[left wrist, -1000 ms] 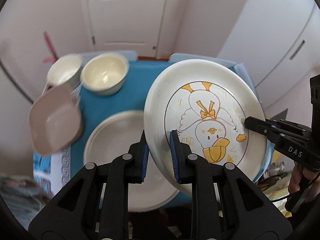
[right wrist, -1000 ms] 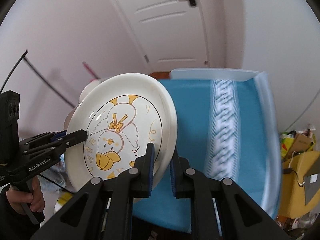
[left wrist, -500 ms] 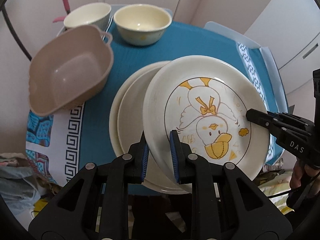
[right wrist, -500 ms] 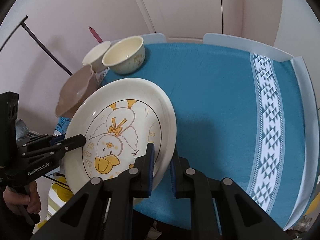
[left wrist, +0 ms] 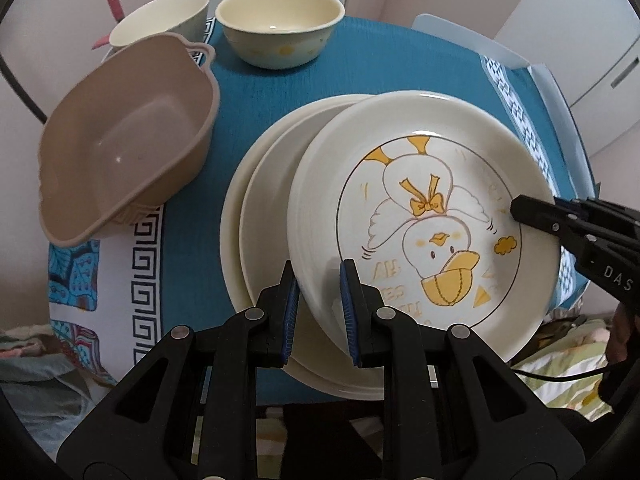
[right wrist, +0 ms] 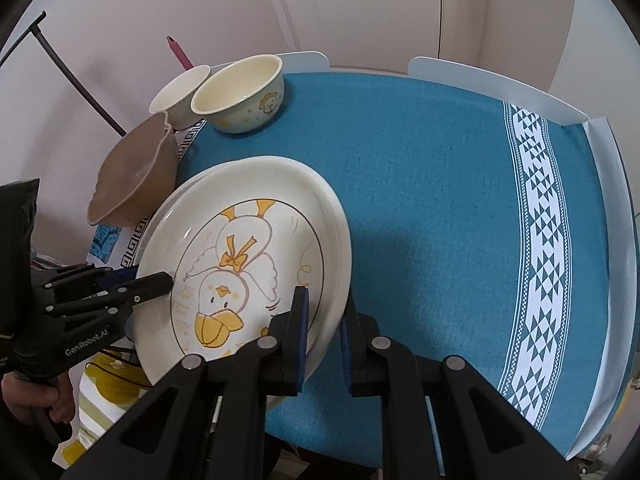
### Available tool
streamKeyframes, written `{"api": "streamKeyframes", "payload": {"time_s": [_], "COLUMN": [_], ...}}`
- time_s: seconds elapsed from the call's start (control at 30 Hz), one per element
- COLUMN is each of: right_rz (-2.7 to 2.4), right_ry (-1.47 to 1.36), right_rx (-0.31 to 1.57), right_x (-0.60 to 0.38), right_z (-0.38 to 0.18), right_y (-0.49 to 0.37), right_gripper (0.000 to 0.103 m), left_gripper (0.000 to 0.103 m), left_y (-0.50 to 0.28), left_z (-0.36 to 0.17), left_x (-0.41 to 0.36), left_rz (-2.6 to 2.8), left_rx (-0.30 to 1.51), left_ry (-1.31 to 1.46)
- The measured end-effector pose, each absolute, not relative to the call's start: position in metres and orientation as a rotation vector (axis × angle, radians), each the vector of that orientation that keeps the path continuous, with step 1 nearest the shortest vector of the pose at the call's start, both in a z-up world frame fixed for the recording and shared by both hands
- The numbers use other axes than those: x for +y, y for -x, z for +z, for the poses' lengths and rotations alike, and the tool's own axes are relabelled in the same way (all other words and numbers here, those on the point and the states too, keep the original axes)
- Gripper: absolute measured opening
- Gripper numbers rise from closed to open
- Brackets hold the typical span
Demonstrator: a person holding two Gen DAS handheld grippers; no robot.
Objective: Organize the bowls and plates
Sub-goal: 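Carry the duck-print plate with both grippers and lower it over the white plate, then lower the duck-print plate onto the plate stack and open both grippers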
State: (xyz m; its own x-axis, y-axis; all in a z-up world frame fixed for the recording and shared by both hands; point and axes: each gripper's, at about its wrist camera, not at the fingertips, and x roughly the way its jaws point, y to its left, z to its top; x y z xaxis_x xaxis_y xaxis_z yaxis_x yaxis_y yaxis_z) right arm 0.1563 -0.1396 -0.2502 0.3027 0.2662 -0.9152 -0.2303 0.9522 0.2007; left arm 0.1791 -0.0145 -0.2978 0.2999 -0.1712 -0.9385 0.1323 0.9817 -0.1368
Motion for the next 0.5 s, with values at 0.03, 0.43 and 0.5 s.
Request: {"api": "streamKeyframes", "payload": {"time_s": [0.03, 0.43, 0.5], "right_rz": [0.329, 0.35, 0.36], "right_ry": [-0.025, -0.012, -0.005], "right_rx": [1.218, 1.229, 1.236], "right_x": [-0.138, -0.135, -0.133], "right_z": [-0.25, -0.256, -0.258], "right_y": [-0.156, -0.157, -0.158], "right_gripper": [0.013, 0.013, 0.013], "left_gripper": [0.018, 0.019, 0.019], "left_y": [-0.179, -0.179, -0.178], "left_z": [-0.298, -0.295, -0.294], "left_x": [-0.015, -0.028, -0.031], "left_rz": [-0.2, -0.13, -0.11], "left_rx": [1.252, 1.215, 1.204], "left_ry": [0.025, -0.174, -0.229]}}
